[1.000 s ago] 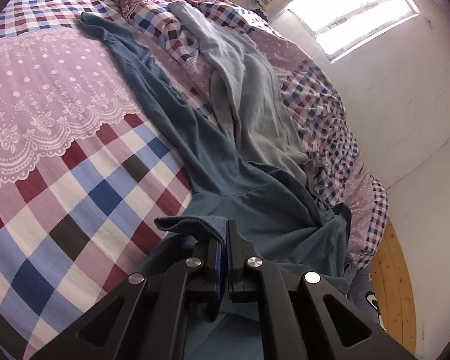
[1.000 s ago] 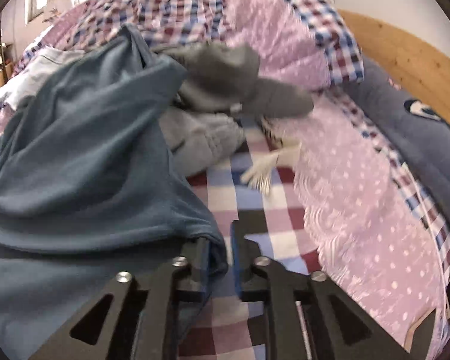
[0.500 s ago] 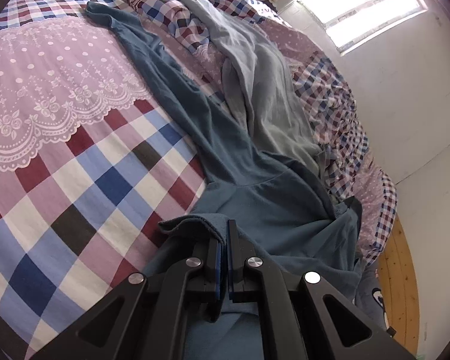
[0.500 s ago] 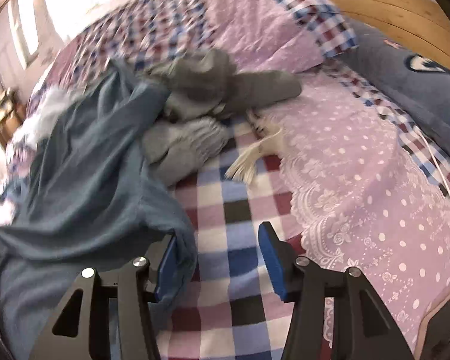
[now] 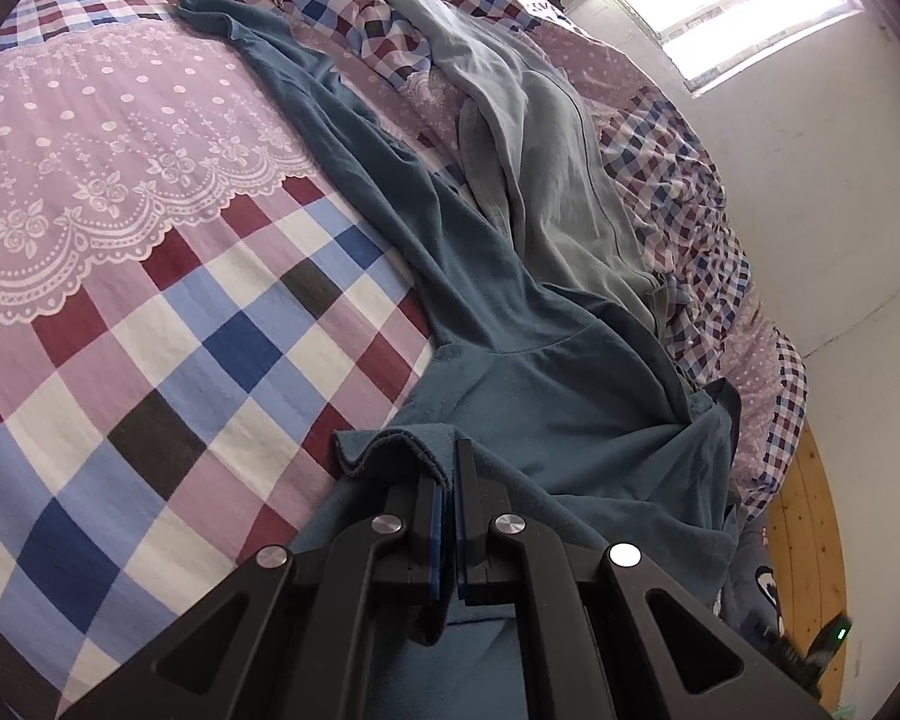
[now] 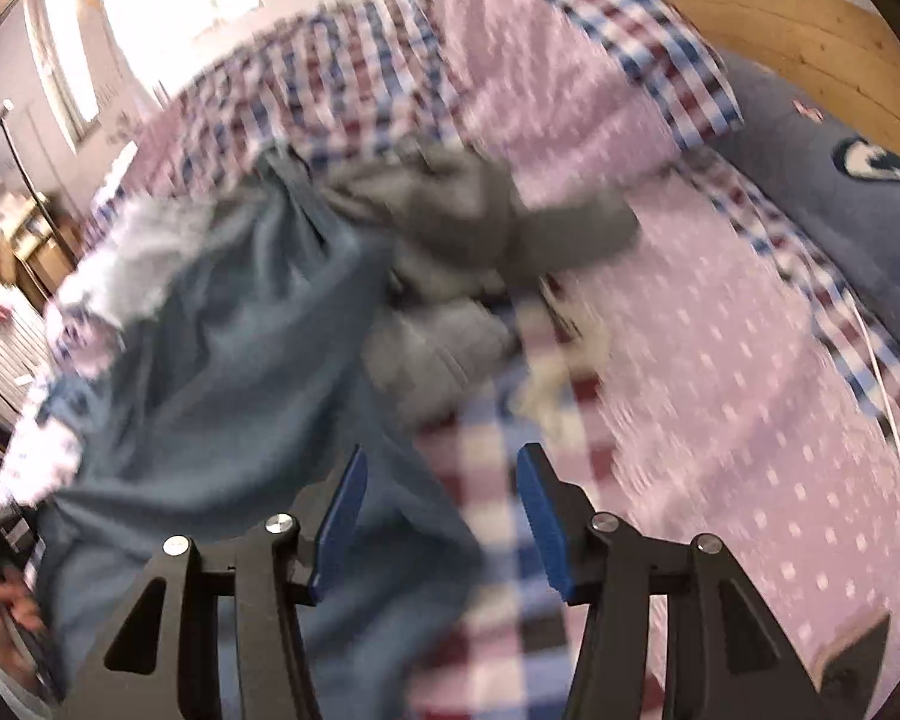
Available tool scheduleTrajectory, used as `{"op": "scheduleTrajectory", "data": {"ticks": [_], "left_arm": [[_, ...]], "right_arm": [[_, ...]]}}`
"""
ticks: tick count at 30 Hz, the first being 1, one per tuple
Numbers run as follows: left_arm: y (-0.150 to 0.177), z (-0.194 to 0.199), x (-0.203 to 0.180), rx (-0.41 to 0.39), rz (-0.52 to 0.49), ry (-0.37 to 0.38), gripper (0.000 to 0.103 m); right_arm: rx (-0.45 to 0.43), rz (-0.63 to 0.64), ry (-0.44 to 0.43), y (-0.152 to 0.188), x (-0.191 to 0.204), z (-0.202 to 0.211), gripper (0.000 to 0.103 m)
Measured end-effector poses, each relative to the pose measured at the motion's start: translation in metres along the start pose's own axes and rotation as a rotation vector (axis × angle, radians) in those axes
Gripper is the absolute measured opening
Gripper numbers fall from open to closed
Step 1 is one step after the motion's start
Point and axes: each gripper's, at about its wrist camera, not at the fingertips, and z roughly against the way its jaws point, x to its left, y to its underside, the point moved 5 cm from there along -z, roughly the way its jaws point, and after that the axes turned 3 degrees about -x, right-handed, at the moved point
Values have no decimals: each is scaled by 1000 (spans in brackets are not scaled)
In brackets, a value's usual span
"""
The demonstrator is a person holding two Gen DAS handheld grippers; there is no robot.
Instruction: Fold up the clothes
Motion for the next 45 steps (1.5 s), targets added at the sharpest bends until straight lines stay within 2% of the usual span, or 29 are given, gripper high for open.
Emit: {"op": "scheduleTrajectory", "data": {"ticks": [3,6,11,15,16,18,19,20,22,28,30,32,35,36,37,39,41,45], "left_arm": [[-2,1,0,0,-2,6,1],[-3,0,2,10,10,14,1],[-3,1,3,30,15,40,1],[-6,6,-3,45,11,127,3],[-7,8,-4,45,6,140,8],[-9,12,-5,43,1,151,28],[-10,13,-3,37,11,157,48],[-11,15,-1,31,22,163,62],[-13,16,3,31,40,171,67],[-1,17,-1,121,-38,127,67],[5,17,-5,140,-85,100,62],[11,14,-6,166,-133,50,50],[19,8,1,206,-140,0,40],[21,8,1,208,-145,-11,39],[22,7,1,211,-148,-14,39],[24,6,0,216,-152,-21,32],[25,5,2,222,-148,-24,11],[20,8,7,219,-89,28,3]], "right_arm": [[-17,-33,-16,-28,13,-16,55],[-15,-8,-75,-35,49,-18,55],[-30,168,-179,-1,127,-14,55],[12,236,-211,45,166,-27,55],[29,267,-212,55,175,-31,55],[66,344,-215,74,196,-38,55],[68,380,-221,80,205,-40,55],[66,414,-226,85,213,-41,55],[58,496,-240,96,230,-41,55],[68,656,-219,123,254,-52,54],[84,686,-202,128,256,-60,54],[100,712,-198,133,256,-64,51],[106,751,-182,137,257,-68,51],[104,763,-178,137,256,-68,51],[103,772,-173,137,257,-68,51],[103,800,-159,138,256,-69,51],[99,831,-153,140,257,-70,51],[83,879,-148,143,260,-70,50]]}}
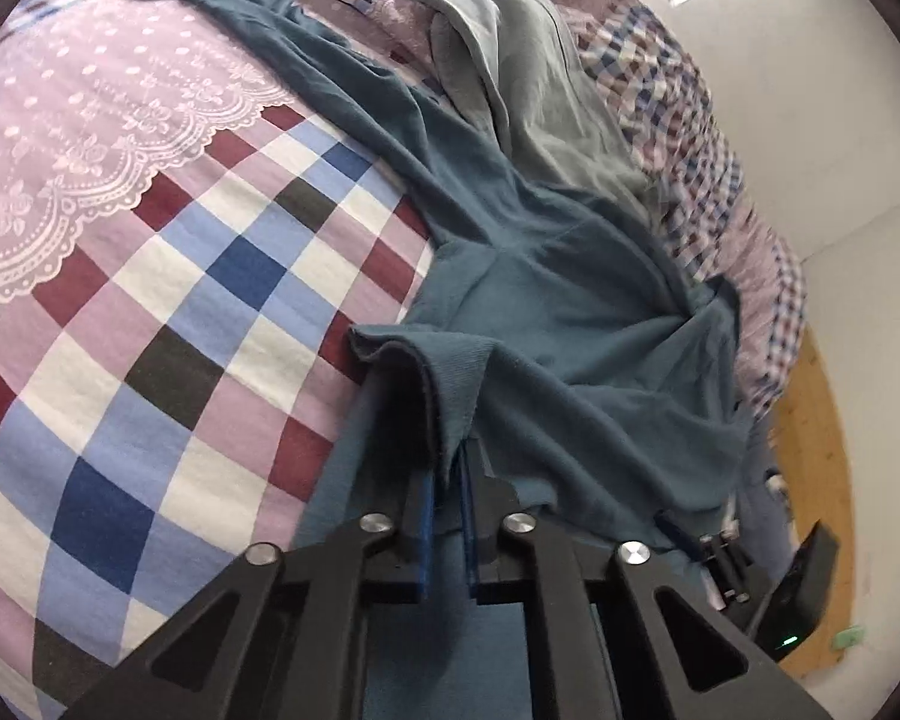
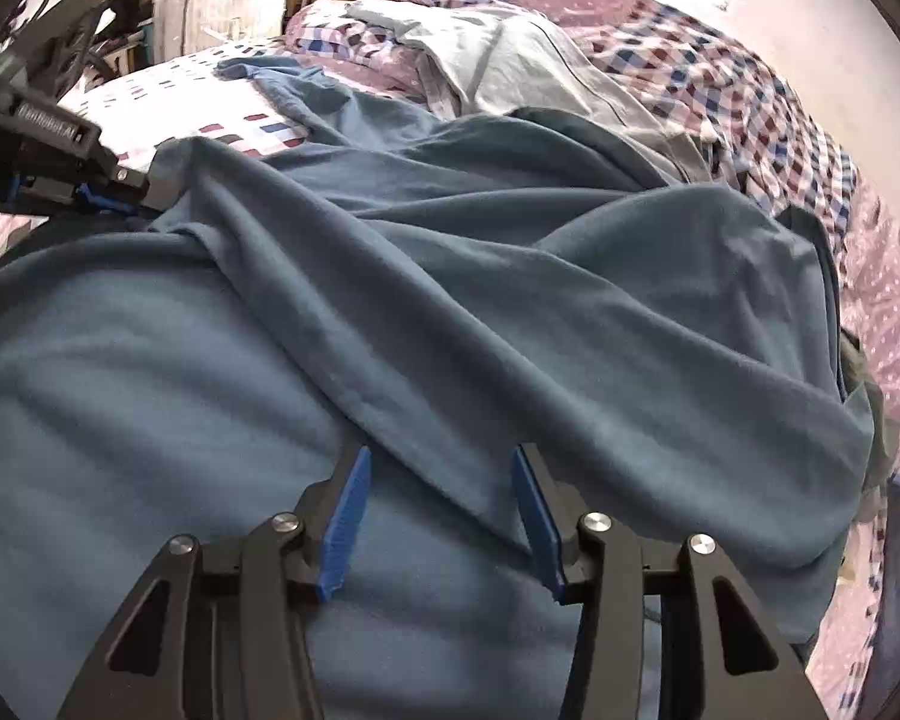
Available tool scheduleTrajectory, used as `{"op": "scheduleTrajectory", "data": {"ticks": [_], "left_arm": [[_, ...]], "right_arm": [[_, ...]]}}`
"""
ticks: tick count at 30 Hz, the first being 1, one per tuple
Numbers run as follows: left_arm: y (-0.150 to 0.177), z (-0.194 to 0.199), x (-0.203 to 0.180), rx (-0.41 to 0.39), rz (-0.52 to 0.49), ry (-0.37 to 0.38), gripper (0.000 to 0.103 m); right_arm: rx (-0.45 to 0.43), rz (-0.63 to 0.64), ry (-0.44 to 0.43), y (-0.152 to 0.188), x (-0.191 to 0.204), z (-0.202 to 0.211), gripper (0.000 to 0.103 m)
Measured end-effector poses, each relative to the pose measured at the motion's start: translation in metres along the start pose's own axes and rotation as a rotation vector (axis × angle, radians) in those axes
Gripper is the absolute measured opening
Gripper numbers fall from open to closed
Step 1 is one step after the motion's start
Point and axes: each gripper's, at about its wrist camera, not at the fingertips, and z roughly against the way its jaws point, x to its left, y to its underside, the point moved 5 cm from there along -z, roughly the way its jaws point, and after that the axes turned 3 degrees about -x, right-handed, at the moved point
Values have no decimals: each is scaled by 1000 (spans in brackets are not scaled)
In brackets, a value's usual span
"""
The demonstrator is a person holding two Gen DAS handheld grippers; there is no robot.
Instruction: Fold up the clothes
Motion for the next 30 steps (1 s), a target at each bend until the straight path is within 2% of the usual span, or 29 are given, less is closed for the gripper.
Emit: {"op": "scheduleTrajectory", "data": {"ticks": [1,2,3,6,11,13,19,22,24,28,30], "left_arm": [[-2,3,0,-8,12,23,3],[-5,6,0,-16,23,44,2],[-6,8,0,-17,32,59,2],[-9,15,0,-9,49,100,2],[-6,19,7,23,46,66,2],[-8,24,14,5,53,29,2],[-21,39,37,-70,116,-30,6],[-23,39,43,-71,141,-14,13],[-23,38,41,-69,135,-5,17],[-24,38,39,-81,136,20,37],[-25,37,38,-93,148,33,38]], "right_arm": [[-4,4,4,0,0,0,47],[-6,6,8,0,0,-1,30],[-8,8,11,0,0,-1,1],[12,36,29,0,-5,6,1],[40,66,-58,2,-11,31,1],[55,59,-90,3,-15,41,2],[62,-19,-95,0,-24,55,6],[44,-87,-84,-6,-27,58,24],[9,-143,-87,-12,-29,60,42],[-40,-229,-66,-23,-37,61,43],[-57,-257,-35,-29,-46,61,43]]}}
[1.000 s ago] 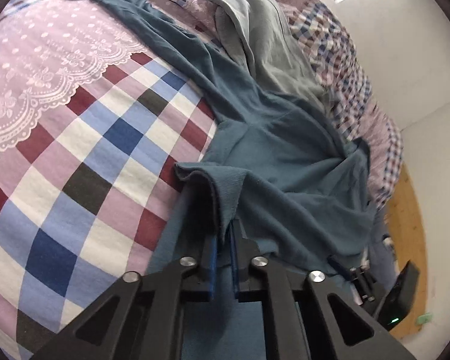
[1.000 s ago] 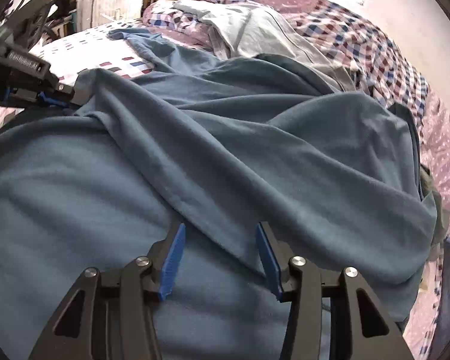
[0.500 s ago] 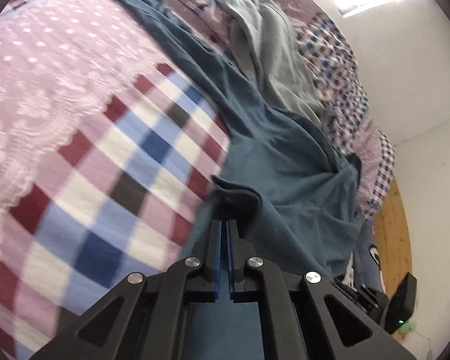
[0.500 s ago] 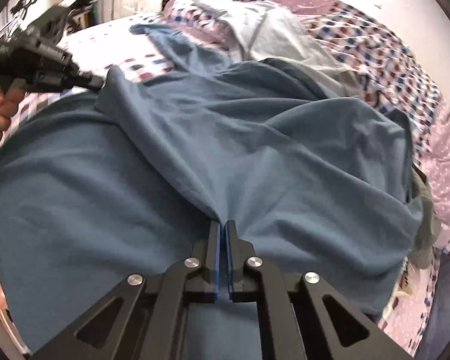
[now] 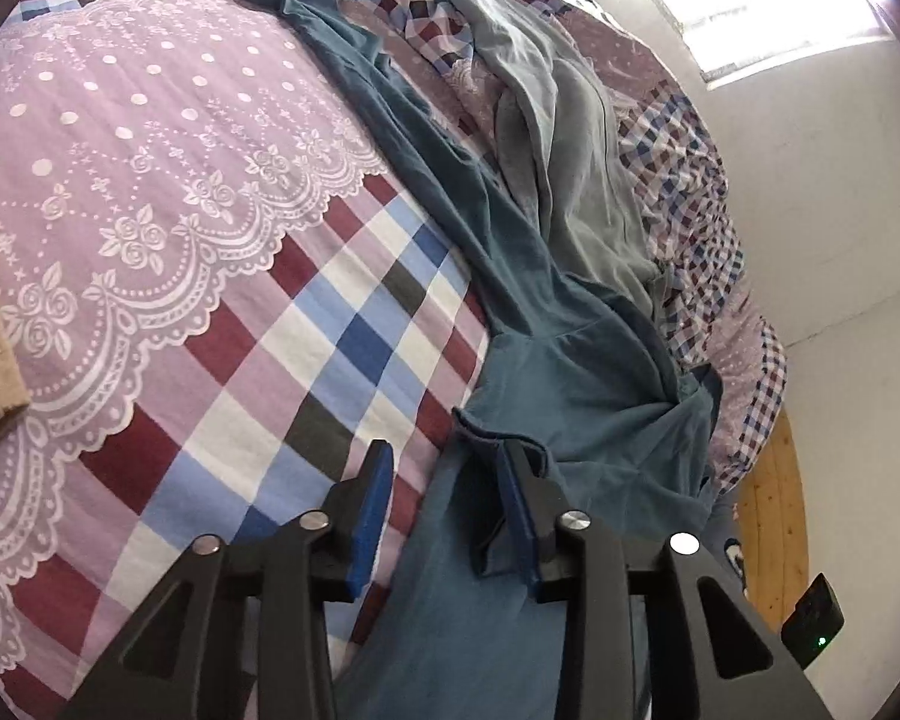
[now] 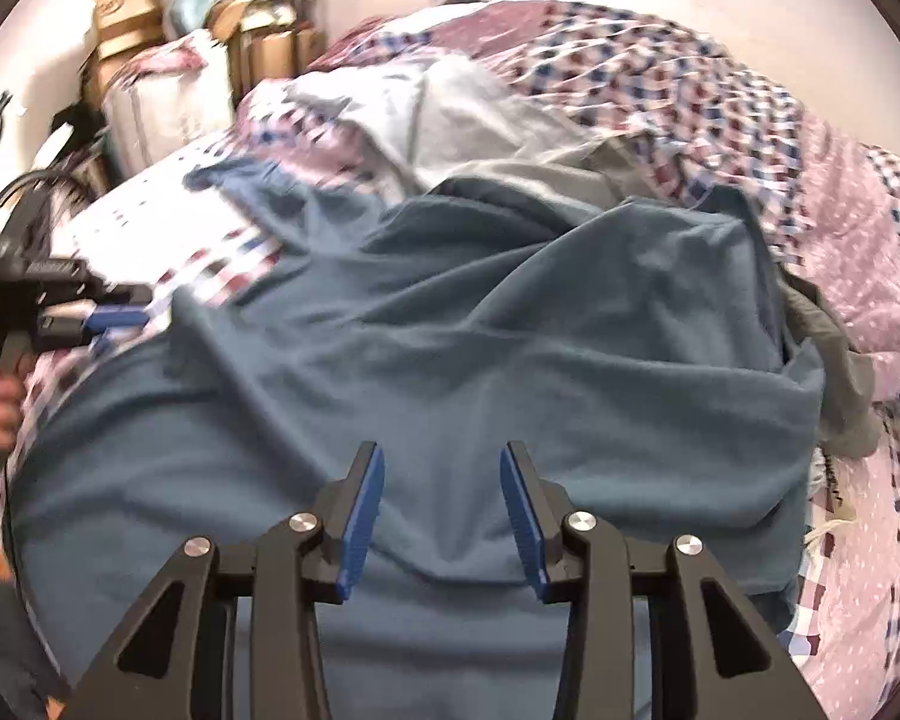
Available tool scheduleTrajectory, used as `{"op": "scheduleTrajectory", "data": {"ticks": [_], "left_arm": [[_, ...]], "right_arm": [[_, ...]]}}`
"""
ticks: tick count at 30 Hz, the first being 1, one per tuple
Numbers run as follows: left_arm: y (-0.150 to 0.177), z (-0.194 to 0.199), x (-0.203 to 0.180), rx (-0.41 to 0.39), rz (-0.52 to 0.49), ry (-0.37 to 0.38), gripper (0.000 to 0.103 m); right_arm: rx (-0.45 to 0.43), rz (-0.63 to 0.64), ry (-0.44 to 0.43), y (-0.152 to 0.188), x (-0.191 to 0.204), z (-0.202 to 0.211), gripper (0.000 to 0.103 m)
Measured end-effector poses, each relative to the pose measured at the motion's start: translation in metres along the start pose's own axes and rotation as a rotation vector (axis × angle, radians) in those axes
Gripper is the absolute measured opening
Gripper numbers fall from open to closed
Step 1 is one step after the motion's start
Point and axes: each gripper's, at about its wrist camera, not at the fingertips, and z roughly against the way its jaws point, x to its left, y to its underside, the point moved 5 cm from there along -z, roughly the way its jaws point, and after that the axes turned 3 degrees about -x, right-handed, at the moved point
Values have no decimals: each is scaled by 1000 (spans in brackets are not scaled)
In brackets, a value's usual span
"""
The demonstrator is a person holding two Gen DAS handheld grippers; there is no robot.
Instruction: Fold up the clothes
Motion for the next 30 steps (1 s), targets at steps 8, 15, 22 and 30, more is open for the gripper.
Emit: {"op": "scheduleTrajectory", "data": {"ticks": [8,15,22,30], "left_arm": [[-11,5,-4,-67,31,68,38],[-19,13,-1,-114,22,77,38],[-30,18,5,-143,49,105,38],[-38,15,15,-141,91,116,38]], "right_arm": [[-20,55,56,-72,-23,-25,46],[133,246,130,-130,-30,-108,43],[270,418,237,-141,-40,-160,28],[321,606,313,-179,-39,-179,1]]}}
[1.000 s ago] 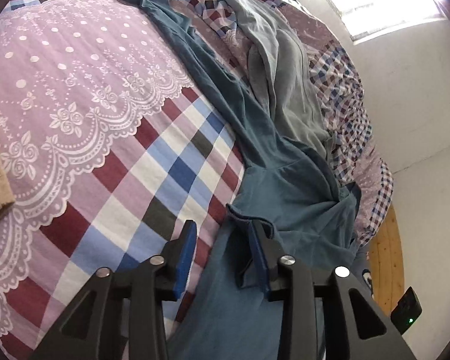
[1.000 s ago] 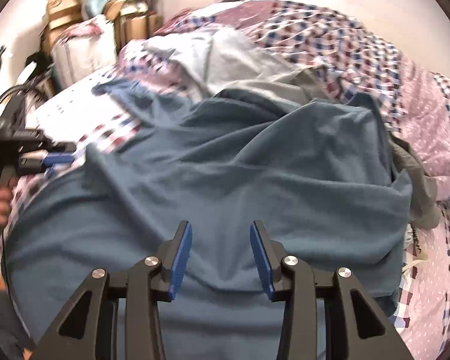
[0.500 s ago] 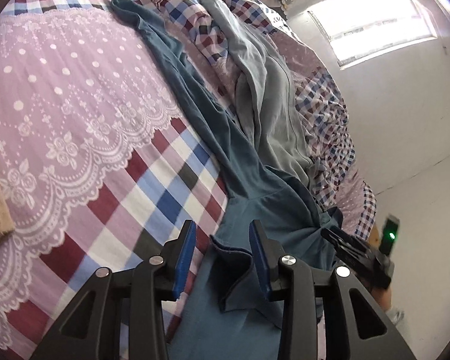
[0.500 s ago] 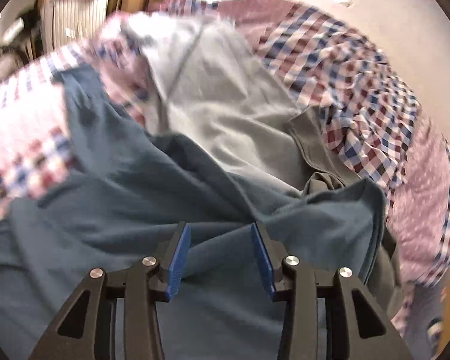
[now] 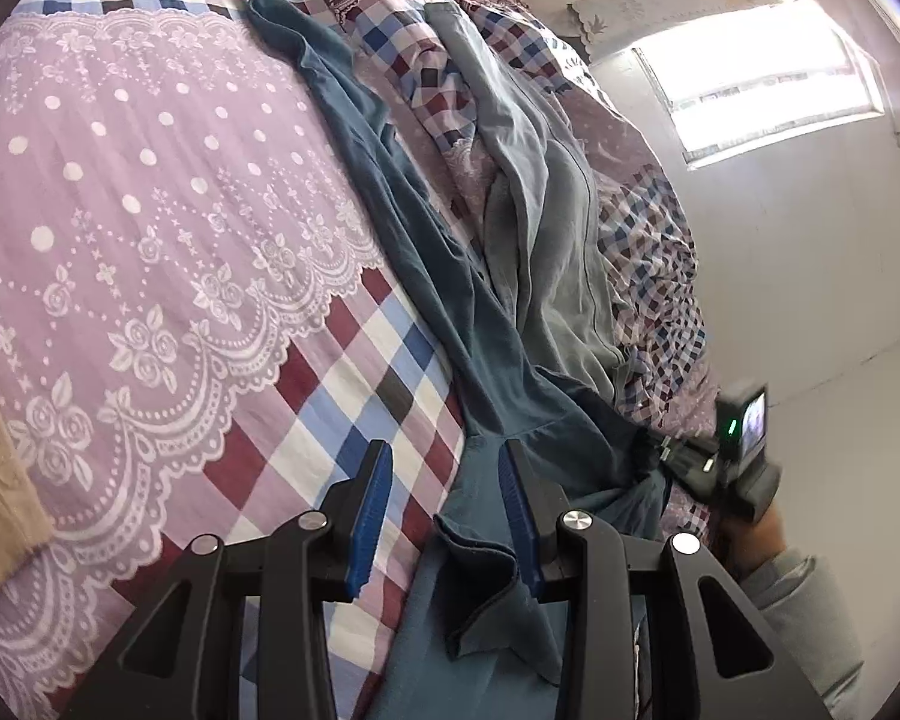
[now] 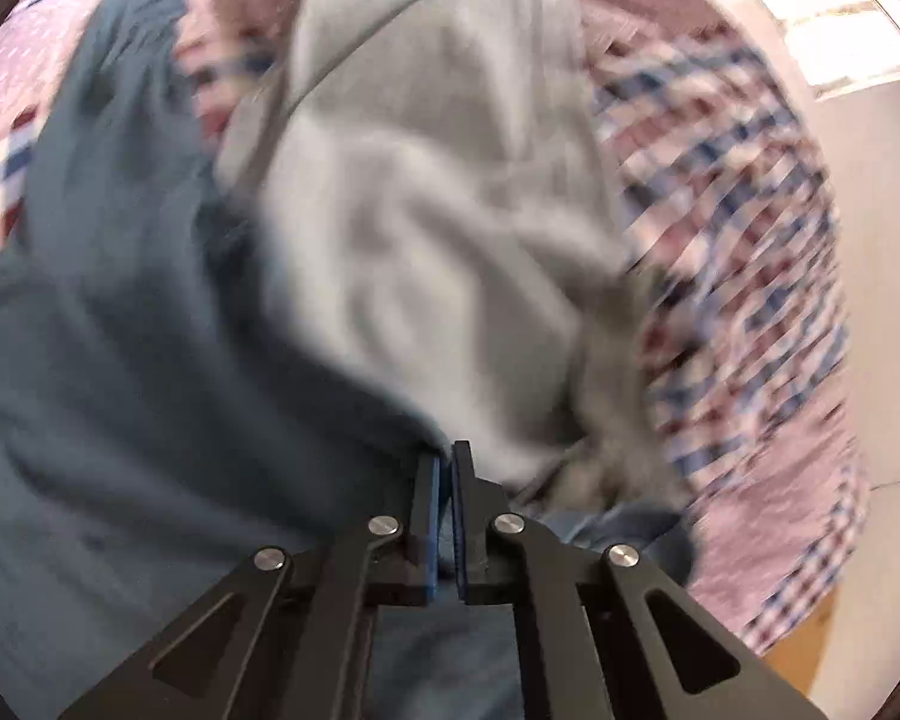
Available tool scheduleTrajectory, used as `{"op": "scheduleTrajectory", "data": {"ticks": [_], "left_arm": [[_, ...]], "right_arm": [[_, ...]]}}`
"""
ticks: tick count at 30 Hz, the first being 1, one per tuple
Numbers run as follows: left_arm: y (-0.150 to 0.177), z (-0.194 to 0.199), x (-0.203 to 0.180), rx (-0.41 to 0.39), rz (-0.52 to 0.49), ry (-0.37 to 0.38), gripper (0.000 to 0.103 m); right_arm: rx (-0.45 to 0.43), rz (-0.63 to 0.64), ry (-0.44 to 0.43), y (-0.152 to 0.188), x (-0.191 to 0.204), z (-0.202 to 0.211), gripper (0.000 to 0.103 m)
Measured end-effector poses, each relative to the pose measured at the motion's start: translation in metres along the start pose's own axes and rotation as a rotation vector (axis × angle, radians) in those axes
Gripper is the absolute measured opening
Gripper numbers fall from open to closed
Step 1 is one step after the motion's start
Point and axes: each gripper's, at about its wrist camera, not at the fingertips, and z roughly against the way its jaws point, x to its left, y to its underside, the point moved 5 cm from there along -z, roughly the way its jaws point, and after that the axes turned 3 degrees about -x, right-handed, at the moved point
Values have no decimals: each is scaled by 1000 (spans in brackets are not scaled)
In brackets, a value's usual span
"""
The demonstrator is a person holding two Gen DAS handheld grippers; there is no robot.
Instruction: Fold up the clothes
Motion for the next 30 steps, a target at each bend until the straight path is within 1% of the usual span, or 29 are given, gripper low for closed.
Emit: {"op": "scheduleTrajectory", "data": {"ticks": [4,6,10,13,14,16,18,19,20,21,22,23,26,28,30], "left_arm": [[-4,2,1,-10,10,8,38],[-5,1,2,-8,12,9,38],[-7,0,1,-11,17,18,38],[-7,-1,-1,0,7,24,38],[-7,-1,-2,5,6,27,38],[-6,-4,-6,13,-2,36,38],[-4,-5,-8,18,-16,34,38],[-3,-6,-10,22,-25,31,38],[-2,-7,-11,26,-32,29,38],[-1,-8,-12,29,-39,25,38],[0,-8,-12,32,-46,22,38],[0,-8,-13,32,-49,21,38],[1,-9,-16,31,-59,17,38],[3,-10,-17,32,-67,15,38],[4,-11,-20,32,-77,13,38]], "right_arm": [[-66,-11,168,-46,-29,6,1],[-79,4,218,-68,-33,-2,1],[-57,60,305,-91,-22,-32,1],[-7,17,361,-94,-24,-58,1],[-1,0,360,-93,-24,-64,1],[16,-27,335,-86,-22,-77,14],[62,-38,320,-76,-21,-88,35],[53,-60,306,-73,-24,-86,39],[35,-86,289,-71,-28,-81,50],[18,-112,273,-68,-32,-76,64],[-8,-154,247,-65,-38,-68,70],[-36,-200,217,-62,-45,-58,74],[-142,-320,129,-48,-66,-18,75],[-217,-399,75,-29,-86,13,77],[-256,-457,52,-7,-103,35,81]]}}
